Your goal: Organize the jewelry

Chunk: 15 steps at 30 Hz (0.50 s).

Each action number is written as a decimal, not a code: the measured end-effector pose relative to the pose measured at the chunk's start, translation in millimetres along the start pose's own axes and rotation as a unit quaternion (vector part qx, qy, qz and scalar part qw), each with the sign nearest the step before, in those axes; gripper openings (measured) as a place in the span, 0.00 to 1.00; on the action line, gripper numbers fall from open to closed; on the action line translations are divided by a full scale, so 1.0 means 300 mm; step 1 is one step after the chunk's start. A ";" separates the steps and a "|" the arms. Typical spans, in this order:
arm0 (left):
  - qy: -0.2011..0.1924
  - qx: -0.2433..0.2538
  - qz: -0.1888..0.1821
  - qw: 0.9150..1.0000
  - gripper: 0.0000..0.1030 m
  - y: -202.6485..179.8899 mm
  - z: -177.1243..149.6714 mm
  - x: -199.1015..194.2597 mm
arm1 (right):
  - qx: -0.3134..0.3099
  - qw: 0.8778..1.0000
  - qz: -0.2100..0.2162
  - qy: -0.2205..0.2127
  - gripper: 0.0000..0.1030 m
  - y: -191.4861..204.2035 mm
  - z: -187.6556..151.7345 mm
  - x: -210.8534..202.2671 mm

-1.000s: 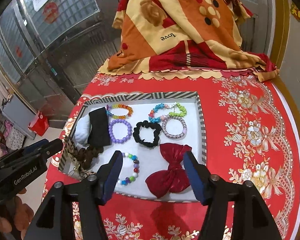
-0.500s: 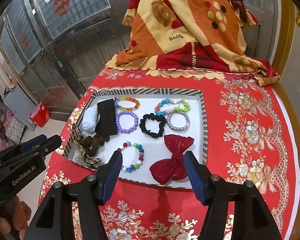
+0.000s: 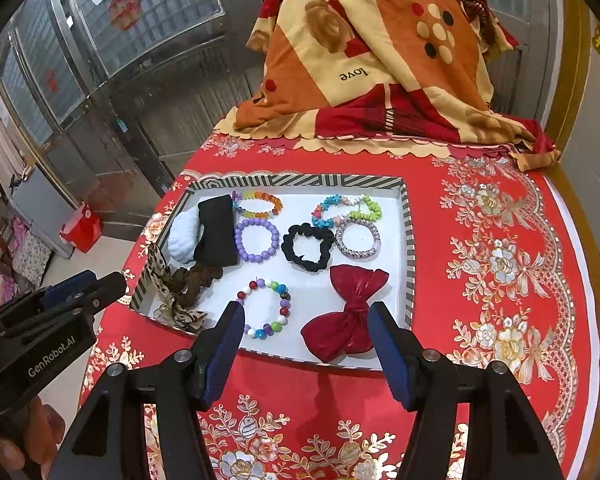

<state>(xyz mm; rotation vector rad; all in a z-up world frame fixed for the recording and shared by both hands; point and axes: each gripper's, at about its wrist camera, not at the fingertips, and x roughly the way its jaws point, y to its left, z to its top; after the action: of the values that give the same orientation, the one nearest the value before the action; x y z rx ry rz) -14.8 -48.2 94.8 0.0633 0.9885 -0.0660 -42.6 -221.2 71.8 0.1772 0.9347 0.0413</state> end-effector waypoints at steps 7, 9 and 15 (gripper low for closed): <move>0.000 0.000 -0.001 1.000 0.37 0.000 0.001 0.002 | 0.001 1.000 0.002 0.004 0.60 0.003 0.003 0.006; 0.000 0.000 -0.001 1.000 0.37 0.001 0.000 0.001 | 0.000 1.000 0.003 0.004 0.60 0.003 0.004 0.007; 0.003 0.000 -0.002 1.000 0.37 0.002 -0.002 0.002 | 0.001 1.000 0.003 0.004 0.60 0.002 0.005 0.009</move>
<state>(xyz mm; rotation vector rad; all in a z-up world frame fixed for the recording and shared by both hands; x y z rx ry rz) -14.8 -47.4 93.9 0.0615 0.9938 -0.0688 -39.8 -220.5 70.7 0.1810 0.9431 0.0463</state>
